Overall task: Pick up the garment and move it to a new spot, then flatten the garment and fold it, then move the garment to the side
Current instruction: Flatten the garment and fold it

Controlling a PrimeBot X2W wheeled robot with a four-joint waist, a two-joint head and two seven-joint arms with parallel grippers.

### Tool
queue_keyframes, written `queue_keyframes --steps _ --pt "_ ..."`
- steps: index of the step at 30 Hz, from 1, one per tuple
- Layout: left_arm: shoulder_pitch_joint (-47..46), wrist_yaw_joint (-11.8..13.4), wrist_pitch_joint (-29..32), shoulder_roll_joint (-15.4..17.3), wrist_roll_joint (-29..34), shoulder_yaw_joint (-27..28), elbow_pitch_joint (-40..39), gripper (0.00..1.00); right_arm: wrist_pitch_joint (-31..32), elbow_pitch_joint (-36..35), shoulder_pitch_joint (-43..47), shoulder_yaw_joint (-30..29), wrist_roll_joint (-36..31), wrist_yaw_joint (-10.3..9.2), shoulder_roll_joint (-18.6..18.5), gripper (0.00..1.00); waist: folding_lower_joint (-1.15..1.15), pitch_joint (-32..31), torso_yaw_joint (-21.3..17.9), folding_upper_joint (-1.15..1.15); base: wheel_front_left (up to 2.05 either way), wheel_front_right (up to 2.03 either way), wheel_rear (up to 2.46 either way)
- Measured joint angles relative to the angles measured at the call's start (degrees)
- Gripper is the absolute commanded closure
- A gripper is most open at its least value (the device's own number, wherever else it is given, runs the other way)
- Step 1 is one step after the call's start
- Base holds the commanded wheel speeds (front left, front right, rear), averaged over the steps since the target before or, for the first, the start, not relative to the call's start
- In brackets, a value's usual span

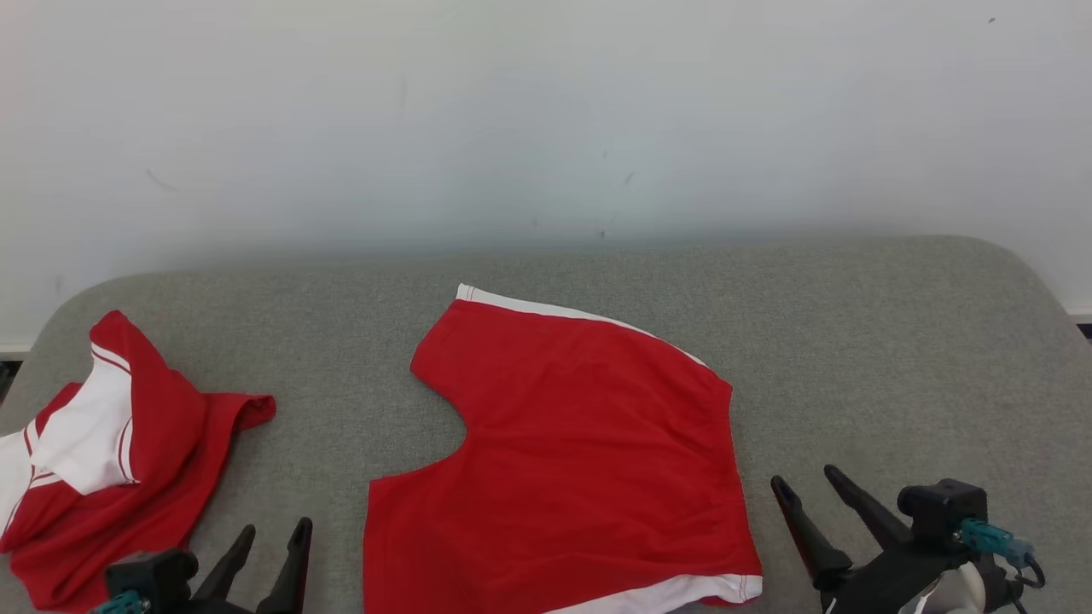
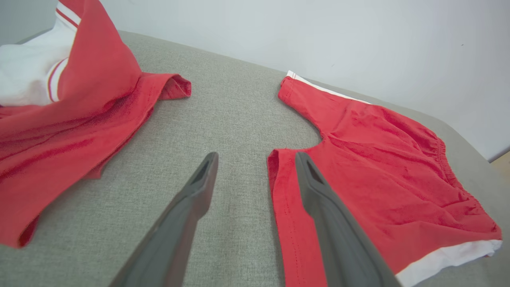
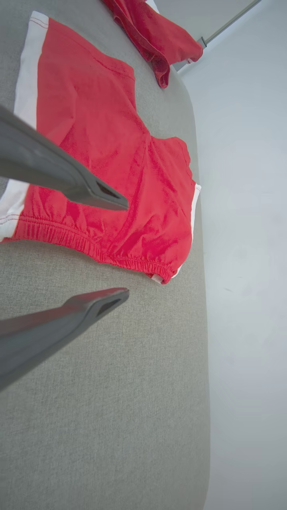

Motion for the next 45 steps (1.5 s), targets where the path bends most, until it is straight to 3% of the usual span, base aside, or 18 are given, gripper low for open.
queue_keyframes --steps 14,27,33,45 --pt "2.1 0.5 -0.1 0.8 3.0 9.4 -3.9 0.0 -1.5 -2.0 0.9 -6.9 -4.3 -2.0 -1.2 0.0 0.0 2.0 -0.9 0.0 0.0 0.0 0.0" --pt "6.3 0.5 -0.3 -5.8 12.6 21.2 -7.3 0.0 -1.8 -2.2 1.7 -16.2 -11.5 -2.04 2.2 0.0 0.0 3.2 -1.9 0.0 0.0 0.0 0.0" --pt "8.5 0.5 -0.3 -5.6 18.9 21.7 -6.4 0.0 -1.8 -1.8 2.3 -17.9 -16.8 -2.04 3.6 0.0 0.0 3.6 -2.5 0.0 0.0 0.0 0.0" --pt "8.5 0.5 -0.3 -7.6 24.1 25.5 -8.8 0.0 -2.0 -2.7 4.3 -23.2 -21.7 -2.04 6.0 0.0 0.0 3.3 -2.8 0.0 0.0 0.0 0.0"
